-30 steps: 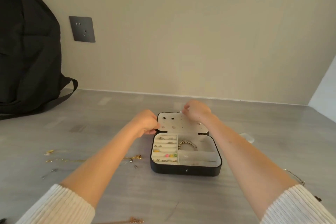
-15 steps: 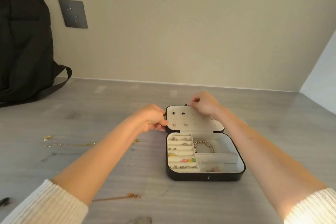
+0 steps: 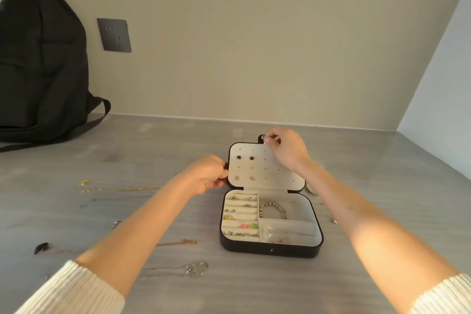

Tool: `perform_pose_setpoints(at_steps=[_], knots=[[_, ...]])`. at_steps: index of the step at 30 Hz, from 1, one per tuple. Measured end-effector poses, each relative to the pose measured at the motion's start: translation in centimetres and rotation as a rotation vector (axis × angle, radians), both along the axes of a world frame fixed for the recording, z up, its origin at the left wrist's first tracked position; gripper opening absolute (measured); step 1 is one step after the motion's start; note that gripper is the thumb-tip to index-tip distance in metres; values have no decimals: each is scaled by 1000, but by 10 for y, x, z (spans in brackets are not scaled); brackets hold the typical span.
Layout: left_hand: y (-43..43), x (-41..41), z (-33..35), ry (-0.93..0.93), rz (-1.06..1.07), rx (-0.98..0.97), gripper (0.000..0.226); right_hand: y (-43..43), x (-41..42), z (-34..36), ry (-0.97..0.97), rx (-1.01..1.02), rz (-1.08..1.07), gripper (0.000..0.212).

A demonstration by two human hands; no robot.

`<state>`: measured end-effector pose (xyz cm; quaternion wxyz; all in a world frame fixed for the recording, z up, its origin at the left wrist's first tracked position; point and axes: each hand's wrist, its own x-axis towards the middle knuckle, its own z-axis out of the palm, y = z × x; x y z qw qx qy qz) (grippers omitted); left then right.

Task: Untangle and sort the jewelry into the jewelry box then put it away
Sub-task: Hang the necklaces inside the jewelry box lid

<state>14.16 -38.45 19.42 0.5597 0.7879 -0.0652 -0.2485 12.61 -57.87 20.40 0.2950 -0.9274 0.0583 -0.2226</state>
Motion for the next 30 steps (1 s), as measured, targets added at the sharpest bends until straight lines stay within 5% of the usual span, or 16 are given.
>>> perform_pose_setpoints(at_steps=[20,30], knots=[[10,2,-10,88,26,-68,33,10,-11,13,-24,-49,-56,14],[9,-7,-6,-45,41,23,19,38,-127,26,-267,-260,172,15]])
